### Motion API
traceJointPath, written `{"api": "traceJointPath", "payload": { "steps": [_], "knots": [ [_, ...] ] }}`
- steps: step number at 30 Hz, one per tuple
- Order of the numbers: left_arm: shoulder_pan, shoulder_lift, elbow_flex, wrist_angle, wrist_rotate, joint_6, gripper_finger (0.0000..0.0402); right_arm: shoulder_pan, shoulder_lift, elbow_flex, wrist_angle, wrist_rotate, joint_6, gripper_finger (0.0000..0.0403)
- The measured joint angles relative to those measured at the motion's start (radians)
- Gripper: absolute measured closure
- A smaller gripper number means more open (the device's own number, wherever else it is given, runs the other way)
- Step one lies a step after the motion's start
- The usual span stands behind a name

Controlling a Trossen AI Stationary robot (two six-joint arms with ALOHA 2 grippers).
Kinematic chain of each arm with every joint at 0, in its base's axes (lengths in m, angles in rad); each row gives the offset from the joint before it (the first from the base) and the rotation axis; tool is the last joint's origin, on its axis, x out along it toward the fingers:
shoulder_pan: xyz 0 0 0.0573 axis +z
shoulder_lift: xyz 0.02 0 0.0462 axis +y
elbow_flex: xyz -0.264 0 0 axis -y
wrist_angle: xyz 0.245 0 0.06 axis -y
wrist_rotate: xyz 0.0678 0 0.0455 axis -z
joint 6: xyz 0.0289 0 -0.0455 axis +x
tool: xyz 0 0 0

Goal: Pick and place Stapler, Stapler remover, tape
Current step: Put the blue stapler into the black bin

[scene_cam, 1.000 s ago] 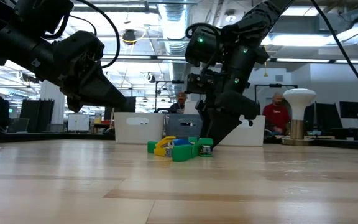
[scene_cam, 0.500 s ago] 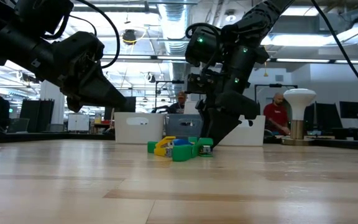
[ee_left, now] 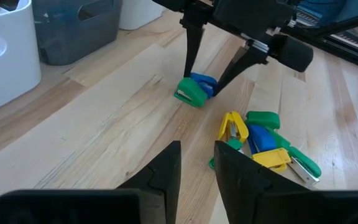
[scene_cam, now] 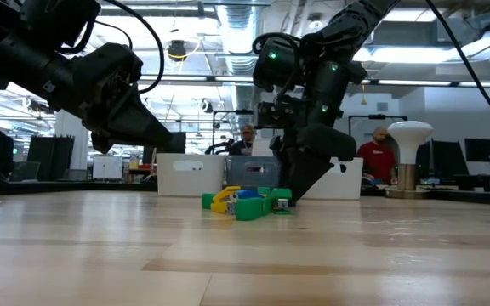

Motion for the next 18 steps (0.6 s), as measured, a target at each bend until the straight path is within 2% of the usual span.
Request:
{"api": "traceJointPath", "payload": {
  "steps": [5, 9, 13, 18],
  "knots": [
    [0.0, 0.0, 0.0, 0.0, 0.0, 0.0, 0.0314, -0.001, 0.002, 0.055, -0.068, 0.005, -0.008, 0.0229],
    [0.0, 0.0, 0.0, 0.0, 0.0, 0.0, 0.0314, 0.0, 0.002, 0.115, -0.141, 0.008, -0.027, 0.0215],
    [0.0, 0.0, 0.0, 0.0, 0.0, 0.0, 0.0314, -0.004, 0.002, 0.182, -0.215, 0.069, -0.057, 0.0201],
    [0.0, 0.0, 0.0, 0.0, 0.0, 0.0, 0.0314, -0.019, 0.001, 0.276, -0.307, 0.104, -0.095, 0.0209]
  ]
}}
